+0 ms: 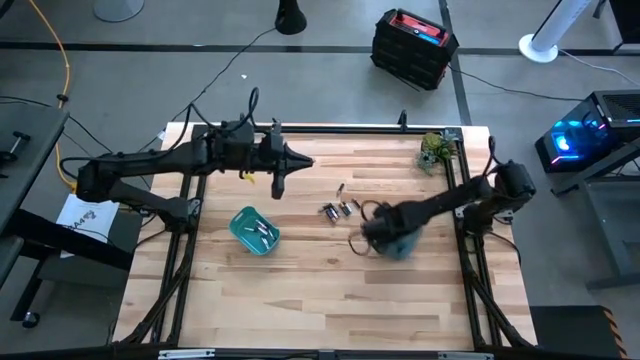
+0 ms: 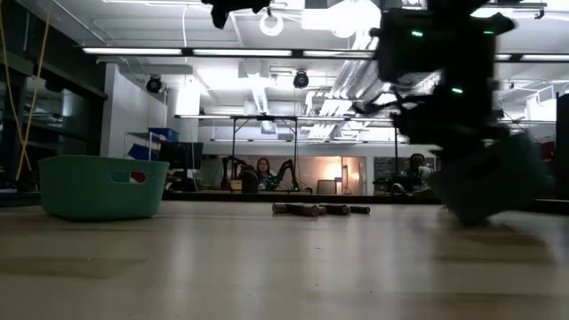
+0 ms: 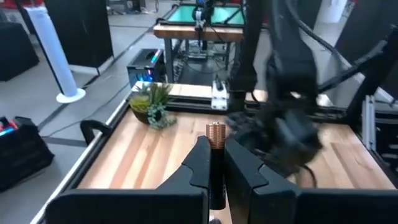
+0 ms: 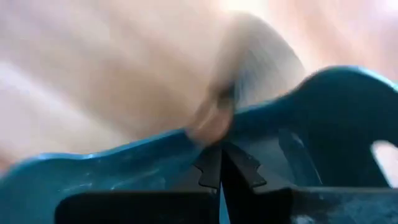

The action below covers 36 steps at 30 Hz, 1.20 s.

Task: Sort batteries
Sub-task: Put the black battery into the blue bin

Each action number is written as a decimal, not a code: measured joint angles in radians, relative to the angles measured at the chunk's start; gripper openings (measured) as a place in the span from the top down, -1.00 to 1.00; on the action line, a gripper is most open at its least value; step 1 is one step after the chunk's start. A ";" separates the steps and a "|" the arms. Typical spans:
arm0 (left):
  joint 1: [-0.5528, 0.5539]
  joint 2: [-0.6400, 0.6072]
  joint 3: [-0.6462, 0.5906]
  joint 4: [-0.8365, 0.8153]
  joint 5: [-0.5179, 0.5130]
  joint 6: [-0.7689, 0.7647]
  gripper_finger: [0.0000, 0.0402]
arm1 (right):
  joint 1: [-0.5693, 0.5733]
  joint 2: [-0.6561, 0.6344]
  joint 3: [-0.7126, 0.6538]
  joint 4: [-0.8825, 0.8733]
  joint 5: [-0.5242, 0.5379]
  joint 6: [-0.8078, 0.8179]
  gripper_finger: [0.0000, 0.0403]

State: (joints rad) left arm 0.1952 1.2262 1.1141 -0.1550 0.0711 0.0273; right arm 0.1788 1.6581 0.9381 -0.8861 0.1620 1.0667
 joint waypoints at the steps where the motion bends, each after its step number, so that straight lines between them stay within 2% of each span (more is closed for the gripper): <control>1: -0.006 0.000 0.000 -0.004 0.000 -0.001 0.95 | -0.026 0.000 0.020 0.011 0.024 -0.046 1.00; 7: -0.032 0.001 0.000 -0.010 -0.002 -0.023 0.95 | -0.132 -0.001 0.141 0.055 0.078 -0.241 1.00; 11: -0.041 0.001 0.000 -0.013 -0.002 -0.023 0.95 | -0.155 -0.001 0.221 0.004 0.098 -0.333 1.00; 14: -0.041 0.012 0.000 -0.013 -0.002 -0.026 0.95 | -0.160 -0.005 0.280 -0.085 0.130 -0.361 1.00; 18: -0.041 0.067 0.000 -0.005 0.010 -0.012 0.95 | -0.143 -0.063 0.361 -0.269 0.241 -0.322 1.00; 21: -0.041 0.154 -0.009 0.046 0.046 0.000 0.95 | -0.125 -0.165 0.407 -0.410 0.320 -0.233 1.00; 23: -0.041 0.236 -0.012 0.123 0.111 -0.011 0.95 | -0.115 -0.251 0.430 -0.492 0.349 -0.153 1.00; 28: -0.063 0.469 -0.001 0.391 0.219 -0.107 0.95 | -0.082 -0.450 0.448 -0.544 0.372 0.024 1.00; 33: -0.097 0.685 0.129 0.428 0.253 -0.158 0.93 | -0.050 -0.534 0.448 -0.539 0.416 0.102 1.00; 36: -0.106 0.784 0.220 0.436 0.233 -0.143 0.83 | -0.041 -0.534 0.448 -0.538 0.432 0.112 1.00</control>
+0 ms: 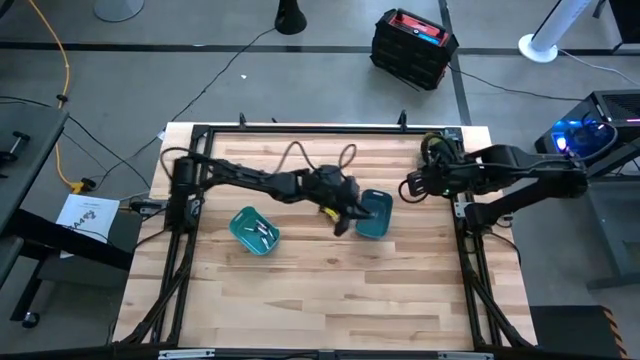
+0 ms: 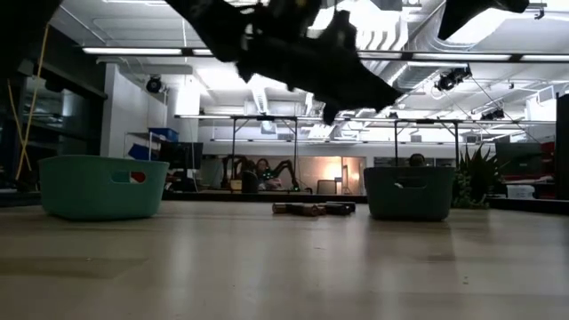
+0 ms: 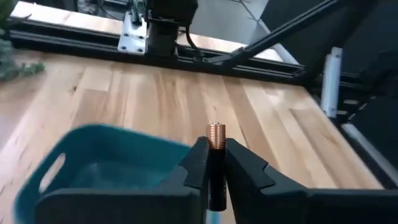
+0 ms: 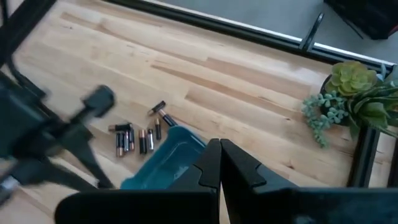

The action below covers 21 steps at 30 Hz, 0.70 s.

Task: Sort batteries
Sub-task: Put the black battery into the blue bin

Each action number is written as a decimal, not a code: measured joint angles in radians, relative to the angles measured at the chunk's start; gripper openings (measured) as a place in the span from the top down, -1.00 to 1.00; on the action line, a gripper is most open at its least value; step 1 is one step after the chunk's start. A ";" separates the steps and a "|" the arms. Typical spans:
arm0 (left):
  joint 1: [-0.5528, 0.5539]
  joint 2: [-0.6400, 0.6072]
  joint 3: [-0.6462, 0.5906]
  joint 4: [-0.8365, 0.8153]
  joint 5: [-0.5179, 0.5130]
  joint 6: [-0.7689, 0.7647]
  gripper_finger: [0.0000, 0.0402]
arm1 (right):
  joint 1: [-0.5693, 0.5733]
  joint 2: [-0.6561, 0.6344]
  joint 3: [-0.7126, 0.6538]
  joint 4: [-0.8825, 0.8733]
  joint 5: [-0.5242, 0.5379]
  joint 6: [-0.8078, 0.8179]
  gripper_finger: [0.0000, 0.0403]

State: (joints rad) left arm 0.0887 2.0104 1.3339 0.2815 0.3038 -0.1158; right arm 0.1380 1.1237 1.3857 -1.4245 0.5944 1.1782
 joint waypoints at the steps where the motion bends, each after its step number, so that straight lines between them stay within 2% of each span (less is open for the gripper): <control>1: 0.000 0.025 0.027 0.002 -0.009 0.005 0.78 | 0.001 0.005 0.000 0.001 0.000 0.000 1.00; 4: 0.004 0.080 0.095 -0.029 -0.043 -0.003 0.61 | 0.002 0.025 0.000 0.009 -0.003 -0.001 1.00; 9: 0.016 0.073 0.151 -0.147 -0.047 -0.004 0.29 | 0.010 0.050 0.000 0.023 -0.010 -0.027 1.00; 14: 0.047 -0.018 0.173 -0.455 -0.041 0.017 0.06 | 0.010 0.064 -0.001 0.024 -0.011 -0.054 1.00; 17: 0.072 -0.079 0.146 -0.662 -0.044 0.128 0.02 | 0.010 0.066 -0.001 0.023 -0.016 -0.066 1.00; 21: 0.095 -0.143 0.003 -0.727 -0.042 0.222 0.01 | 0.010 0.067 -0.001 0.021 -0.019 -0.084 1.00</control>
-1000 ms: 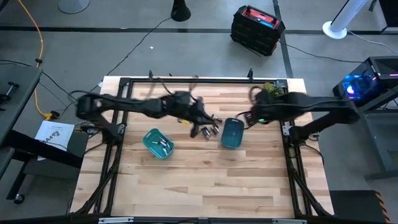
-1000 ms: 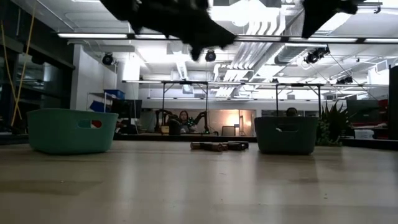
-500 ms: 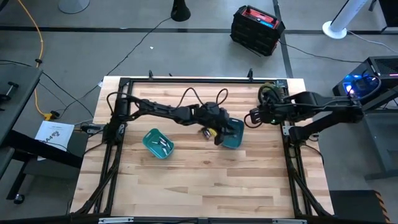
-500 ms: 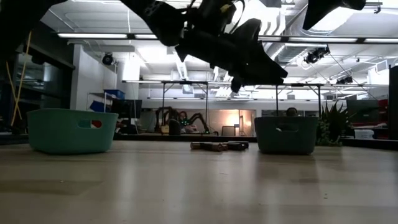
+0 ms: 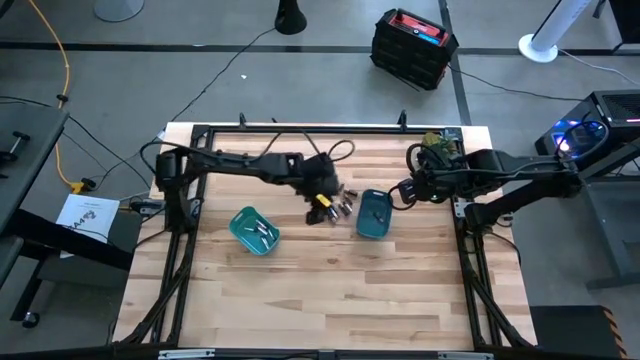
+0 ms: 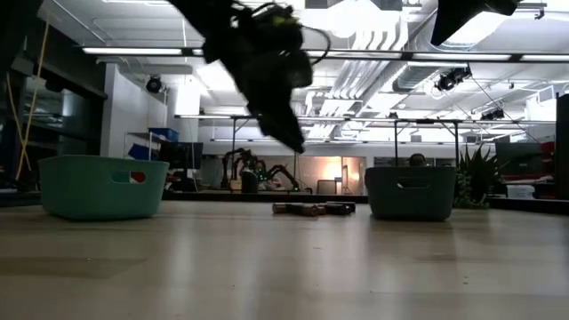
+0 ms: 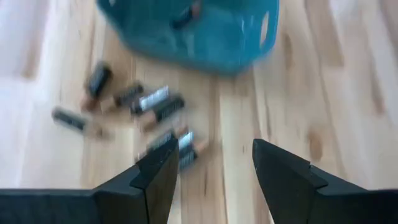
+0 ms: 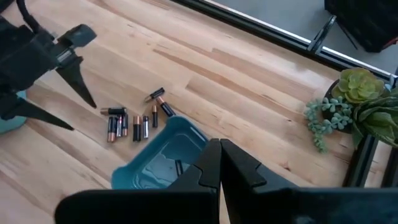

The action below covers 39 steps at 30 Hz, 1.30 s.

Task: Sort batteries
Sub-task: Put the black battery into the blue bin

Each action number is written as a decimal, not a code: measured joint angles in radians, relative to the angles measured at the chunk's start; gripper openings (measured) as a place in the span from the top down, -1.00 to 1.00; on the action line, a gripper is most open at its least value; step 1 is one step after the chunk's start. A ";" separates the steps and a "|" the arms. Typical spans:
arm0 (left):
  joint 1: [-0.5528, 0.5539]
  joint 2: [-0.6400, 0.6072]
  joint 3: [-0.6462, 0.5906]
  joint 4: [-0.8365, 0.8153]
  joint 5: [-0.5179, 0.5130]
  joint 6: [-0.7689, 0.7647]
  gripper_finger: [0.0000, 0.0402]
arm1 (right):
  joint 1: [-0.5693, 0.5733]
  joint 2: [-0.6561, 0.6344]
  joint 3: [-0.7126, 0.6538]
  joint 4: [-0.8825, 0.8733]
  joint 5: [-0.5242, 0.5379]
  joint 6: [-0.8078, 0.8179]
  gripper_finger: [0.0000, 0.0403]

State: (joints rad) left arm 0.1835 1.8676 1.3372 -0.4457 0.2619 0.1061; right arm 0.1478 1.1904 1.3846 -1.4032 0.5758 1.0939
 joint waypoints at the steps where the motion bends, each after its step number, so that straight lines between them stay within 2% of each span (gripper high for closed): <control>1: 0.007 -0.018 -0.041 0.022 0.000 0.004 0.01 | 0.000 0.000 0.000 0.001 0.000 0.000 1.00; 5: 0.035 -0.040 -0.175 0.152 -0.002 -0.083 0.01 | 0.000 0.000 0.000 0.001 0.000 0.000 1.00; 9: 0.036 -0.035 -0.240 0.248 -0.041 -0.112 0.01 | 0.000 0.000 0.000 0.002 0.001 0.004 1.00; 13: 0.017 -0.006 -0.264 0.263 -0.159 -0.069 0.01 | -0.001 0.000 0.000 0.007 0.009 0.001 1.00; 19: -0.015 0.047 -0.260 0.295 -0.209 -0.077 0.01 | -0.002 0.000 0.000 0.016 0.019 0.005 1.00; 22: -0.032 0.078 -0.259 0.296 -0.266 -0.097 0.02 | -0.002 0.000 0.000 0.017 0.019 0.005 1.00; 24: -0.040 0.096 -0.256 0.297 -0.278 -0.101 0.09 | -0.002 0.000 0.000 0.017 0.019 0.005 1.00; 26: -0.047 0.102 -0.257 0.295 -0.284 -0.102 0.25 | -0.002 0.000 0.000 0.017 0.019 0.005 1.00; 30: -0.040 0.083 -0.258 0.292 -0.288 -0.133 0.82 | -0.002 0.000 0.000 0.018 0.019 0.005 1.00; 34: 0.005 0.004 -0.267 0.243 -0.302 -0.143 0.85 | -0.002 0.000 0.000 0.018 0.019 0.005 1.00; 39: 0.077 -0.154 -0.262 0.317 -0.316 -0.111 0.85 | -0.002 0.000 0.000 0.018 0.019 0.005 1.00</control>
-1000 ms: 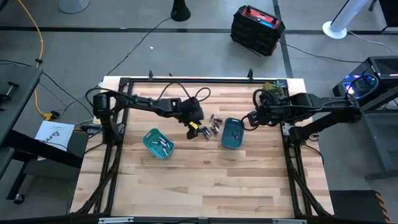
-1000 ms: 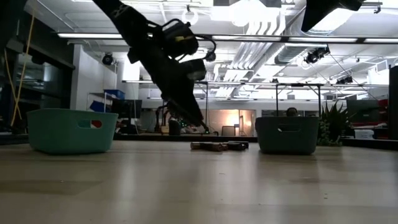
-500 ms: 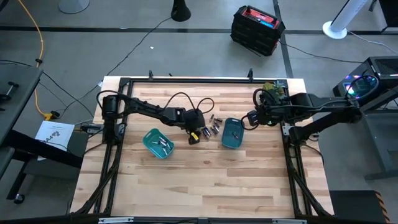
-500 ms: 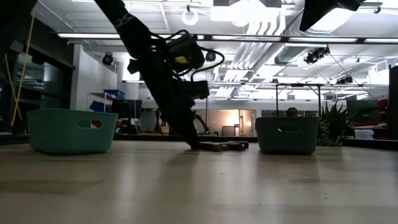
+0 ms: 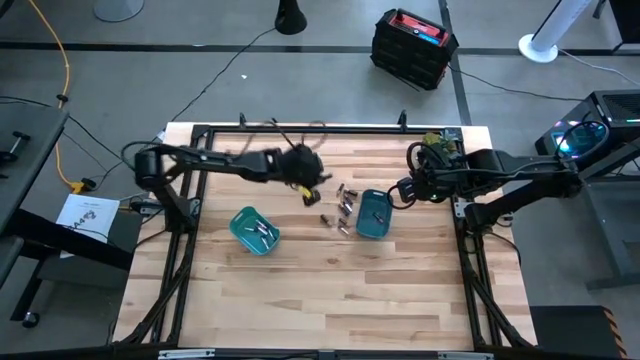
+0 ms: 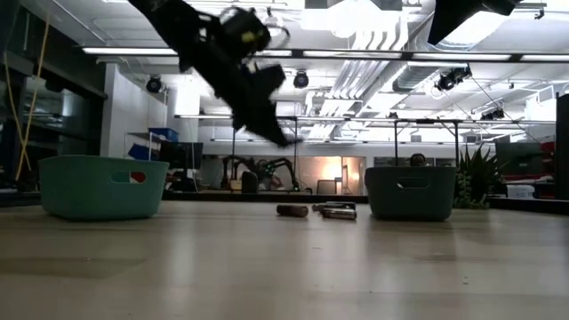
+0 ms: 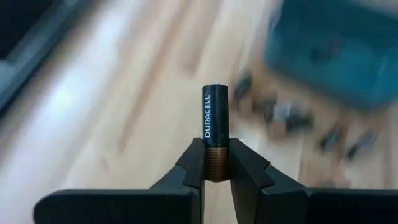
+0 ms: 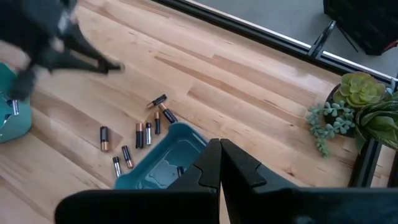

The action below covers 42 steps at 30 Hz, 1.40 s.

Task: Sort batteries
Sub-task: Put the black battery into the blue bin, then put the silver battery into the green bin

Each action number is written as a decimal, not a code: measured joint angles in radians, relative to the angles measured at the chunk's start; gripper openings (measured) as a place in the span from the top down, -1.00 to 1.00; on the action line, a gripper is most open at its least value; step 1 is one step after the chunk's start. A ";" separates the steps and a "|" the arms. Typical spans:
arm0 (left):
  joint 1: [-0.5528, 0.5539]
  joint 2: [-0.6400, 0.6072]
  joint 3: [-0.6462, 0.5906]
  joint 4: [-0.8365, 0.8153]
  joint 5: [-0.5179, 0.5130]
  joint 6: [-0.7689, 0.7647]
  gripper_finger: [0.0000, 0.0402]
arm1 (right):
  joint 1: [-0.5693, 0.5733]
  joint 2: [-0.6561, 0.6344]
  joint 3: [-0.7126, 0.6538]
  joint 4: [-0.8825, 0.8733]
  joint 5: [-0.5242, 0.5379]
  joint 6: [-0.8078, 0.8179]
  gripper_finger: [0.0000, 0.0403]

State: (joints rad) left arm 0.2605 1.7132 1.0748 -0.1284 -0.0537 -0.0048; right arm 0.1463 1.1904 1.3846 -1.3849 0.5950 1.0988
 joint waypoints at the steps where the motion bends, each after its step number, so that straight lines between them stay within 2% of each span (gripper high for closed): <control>1: 0.010 -0.019 0.000 0.030 0.023 -0.002 0.85 | 0.000 0.000 0.000 0.000 0.000 0.000 1.00; 6: -0.012 -0.038 0.023 0.171 0.146 -0.069 0.85 | -0.002 0.000 0.000 0.001 0.007 -0.004 1.00; 10: -0.105 0.048 0.058 0.204 0.188 -0.107 0.85 | -0.002 0.000 0.000 0.005 0.013 -0.005 1.00; 15: -0.203 0.174 0.167 0.232 0.195 -0.098 0.84 | -0.002 0.000 0.000 0.006 0.027 -0.001 1.00; 21: -0.222 0.274 0.291 0.228 0.172 -0.098 0.53 | -0.002 0.000 0.000 0.016 0.025 0.000 1.00; 26: -0.206 0.288 0.336 0.178 0.161 -0.087 0.27 | -0.002 0.000 0.000 0.018 0.025 0.000 1.00; 31: -0.180 0.240 0.340 0.032 0.215 -0.072 0.11 | -0.002 0.000 0.000 0.018 0.023 -0.004 1.00; 35: -0.164 0.225 0.334 -0.119 0.342 0.058 0.11 | -0.002 0.000 0.000 0.018 0.023 -0.007 1.00; 38: -0.169 0.225 0.275 -0.086 0.426 0.138 0.16 | -0.002 0.000 0.000 0.017 0.024 -0.011 1.00; 42: -0.183 0.226 0.176 0.052 0.418 0.223 0.25 | -0.002 0.000 0.000 0.018 0.025 -0.023 1.00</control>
State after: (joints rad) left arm 0.0779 1.9388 1.2504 -0.0763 0.3643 0.2185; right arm 0.1440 1.1900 1.3846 -1.3674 0.6201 1.0763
